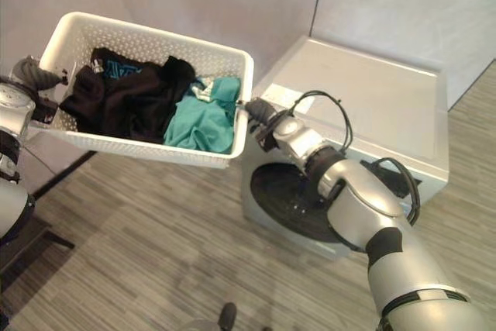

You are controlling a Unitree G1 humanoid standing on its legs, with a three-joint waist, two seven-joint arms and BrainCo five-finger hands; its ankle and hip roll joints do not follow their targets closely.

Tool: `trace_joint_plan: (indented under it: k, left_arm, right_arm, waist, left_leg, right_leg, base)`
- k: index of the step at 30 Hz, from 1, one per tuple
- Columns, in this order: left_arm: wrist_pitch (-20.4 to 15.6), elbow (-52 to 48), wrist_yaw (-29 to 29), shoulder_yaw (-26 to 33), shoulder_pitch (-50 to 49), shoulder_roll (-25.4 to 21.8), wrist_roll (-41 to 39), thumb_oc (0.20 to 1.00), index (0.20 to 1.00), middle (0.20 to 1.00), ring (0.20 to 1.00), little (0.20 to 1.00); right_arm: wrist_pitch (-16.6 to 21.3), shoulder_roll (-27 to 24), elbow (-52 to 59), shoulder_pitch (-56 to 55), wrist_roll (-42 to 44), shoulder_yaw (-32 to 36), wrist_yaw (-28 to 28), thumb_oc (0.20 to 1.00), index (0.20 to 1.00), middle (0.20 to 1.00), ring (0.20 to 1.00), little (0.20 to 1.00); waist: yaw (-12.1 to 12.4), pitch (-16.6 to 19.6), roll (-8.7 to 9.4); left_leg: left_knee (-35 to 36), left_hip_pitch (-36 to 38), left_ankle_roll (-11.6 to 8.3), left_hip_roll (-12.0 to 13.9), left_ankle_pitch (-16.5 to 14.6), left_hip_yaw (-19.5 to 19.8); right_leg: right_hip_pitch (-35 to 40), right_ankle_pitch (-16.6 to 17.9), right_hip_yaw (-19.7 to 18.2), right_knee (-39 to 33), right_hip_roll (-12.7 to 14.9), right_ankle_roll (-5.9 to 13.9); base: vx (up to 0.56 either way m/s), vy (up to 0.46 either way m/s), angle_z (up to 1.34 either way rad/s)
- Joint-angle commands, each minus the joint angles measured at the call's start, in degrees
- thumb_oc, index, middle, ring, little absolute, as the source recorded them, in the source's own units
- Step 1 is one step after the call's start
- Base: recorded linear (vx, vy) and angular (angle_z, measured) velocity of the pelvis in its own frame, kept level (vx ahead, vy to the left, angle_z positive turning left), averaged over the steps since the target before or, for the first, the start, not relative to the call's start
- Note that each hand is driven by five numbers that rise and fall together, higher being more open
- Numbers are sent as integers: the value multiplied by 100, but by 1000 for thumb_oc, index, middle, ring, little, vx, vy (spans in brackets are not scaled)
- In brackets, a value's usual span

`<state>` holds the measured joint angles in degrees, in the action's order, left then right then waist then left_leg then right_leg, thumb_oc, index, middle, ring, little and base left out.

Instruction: Grab the laundry basket,head to the washer,open it,put in the laundry and shut it.

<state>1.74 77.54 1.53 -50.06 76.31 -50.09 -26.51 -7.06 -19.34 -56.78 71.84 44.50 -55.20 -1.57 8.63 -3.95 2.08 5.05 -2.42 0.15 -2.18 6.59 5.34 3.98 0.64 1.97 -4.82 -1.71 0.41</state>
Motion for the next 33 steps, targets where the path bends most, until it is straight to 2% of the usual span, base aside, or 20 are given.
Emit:
trace_joint_plan:
  k: [1, 5, 7, 17, 21, 22, 23, 24, 25, 26, 28, 30, 31, 33]
  left_arm:
    - [-546, 125, 34, -611, 1122, 334, -276, 200, 200, 200, 200, 200]
    - [-600, -263, 136, -798, 1118, 279, -205, 200, 200, 200, 200, 200]
    - [-609, -194, 164, -870, 1149, 429, -179, 200, 200, 200, 200, 200]
    - [-617, -41, 94, -908, 1202, 861, -19, 200, 200, 200, 200, 200]
    - [-633, -119, 37, -954, 1225, 958, 103, 200, 200, 200, 200, 200]
    - [-638, -222, 0, -965, 1241, 989, 91, 200, 200, 200, 200, 200]
    - [-637, -223, 0, -964, 1242, 989, 91, 200, 200, 200, 200, 200]
    - [-627, -223, 2, -974, 1275, 1038, 79, 200, 200, 200, 200, 200]
    - [-614, -182, -6, -930, 1287, 1122, 88, 200, 200, 200, 200, 200]
    - [-614, -171, 0, -886, 1243, 1148, 118, 200, 200, 200, 200, 200]
    - [-604, -162, 25, -827, 1182, 1147, 139, 200, 200, 200, 200, 200]
    - [-584, -108, 96, -770, 1121, 1075, 119, 200, 200, 200, 200, 200]
    - [-597, -154, 93, -663, 977, 944, 66, 200, 200, 200, 200, 200]
    - [-615, -132, 76, -627, 929, 937, 38, 200, 200, 200, 200, 200]
  right_arm:
    - [936, 32, -251, 1235, 833, 451, -168, 200, 200, 200, 200, 200]
    - [945, -643, -30, 1222, 990, 482, -258, 200, 200, 200, 200, 200]
    - [944, -893, -349, 1269, 1064, 564, -285, 200, 200, 200, 200, 200]
    - [894, -1203, -732, 1582, 1167, 591, -316, 200, 200, 200, 200, 200]
    - [920, -1257, -655, 1573, 1265, 565, -308, 200, 200, 200, 200, 200]
    - [934, -1323, -601, 1570, 1312, 576, -298, 200, 200, 200, 200, 200]
    - [934, -1324, -599, 1571, 1312, 575, -297, 200, 200, 200, 200, 200]
    - [925, -1366, -600, 1578, 1309, 543, -290, 200, 200, 200, 200, 200]
    - [914, -1451, -592, 1605, 1249, 498, -273, 200, 200, 200, 200, 200]
    - [900, -1509, -598, 1601, 1148, 413, -290, 200, 200, 200, 200, 200]
    - [868, -1542, -598, 1569, 985, 336, -328, 200, 200, 200, 200, 200]
    - [864, -1517, -580, 1521, 871, 288, -350, 200, 200, 200, 200, 200]
    - [883, -1561, -505, 1385, 738, 243, -371, 200, 200, 200, 200, 200]
    - [908, -1613, -496, 1356, 764, 247, -336, 200, 200, 200, 200, 200]
  waist:
    - [-18, 313, 2]
    - [-124, 278, -3]
    - [-159, 254, -5]
    - [-316, 189, 21]
    - [-339, 113, -10]
    - [-390, 35, -80]
    - [-390, 37, -78]
    - [-440, -23, -123]
    - [-567, -73, -146]
    - [-634, -92, -137]
    - [-673, -121, -125]
    - [-758, -166, -131]
    - [-800, -185, -100]
    - [-844, -198, -107]
  left_leg:
    - [-444, 344, -14, 127, -887, -221]
    - [-512, 332, 55, 52, -974, -279]
    - [-582, 306, 96, 8, -1031, -320]
    - [-722, 236, 225, -140, -1150, -404]
    - [-829, 202, 296, -179, -1213, -373]
    - [-853, 222, 340, -180, -1214, -303]
    - [-857, 216, 340, -182, -1216, -303]
    - [-868, 239, 343, -158, -1212, -272]
    - [-846, 332, 343, -185, -1225, -183]
    - [-809, 398, 336, -216, -1236, -132]
    - [-799, 469, 319, -220, -1268, -136]
    - [-771, 671, 261, -179, -1383, -201]
    - [-925, 851, 146, -104, -1480, -157]
    - [-990, 922, 126, -57, -1550, -109]
  right_leg:
    - [-122, 103, 83, 98, 676, 879]
    - [-189, 142, 8, 170, 760, 945]
    - [-242, 163, -26, 231, 801, 980]
    - [-439, 328, -186, 385, 920, 1134]
    - [-640, 236, -235, 923, 907, 1142]
    - [-829, 198, -237, 1417, 803, 1140]
    - [-846, 183, -239, 1443, 805, 1140]
    - [-961, 105, -234, 1716, 696, 1123]
    - [-1157, 56, -306, 1721, 465, 1071]
    - [-1251, 66, -363, 1553, 366, 1011]
    - [-1305, 151, -286, 1374, 366, 970]
    - [-1485, 445, 73, 892, 485, 968]
    - [-1678, 667, 323, 537, 577, 1026]
    - [-1709, 678, 228, 580, 542, 1030]
  base:
    - [0, 89, -16]
    - [4, 87, -15]
    - [-3, 103, -5]
    - [-11, 80, -11]
    - [-22, 74, -11]
    - [-24, 74, -6]
    - [-21, 78, -5]
    - [51, 40, 0]
    - [101, 36, 4]
    - [111, 11, 2]
    - [108, -46, 30]
    - [253, -141, 22]
    - [338, -193, -20]
    - [225, -134, -10]
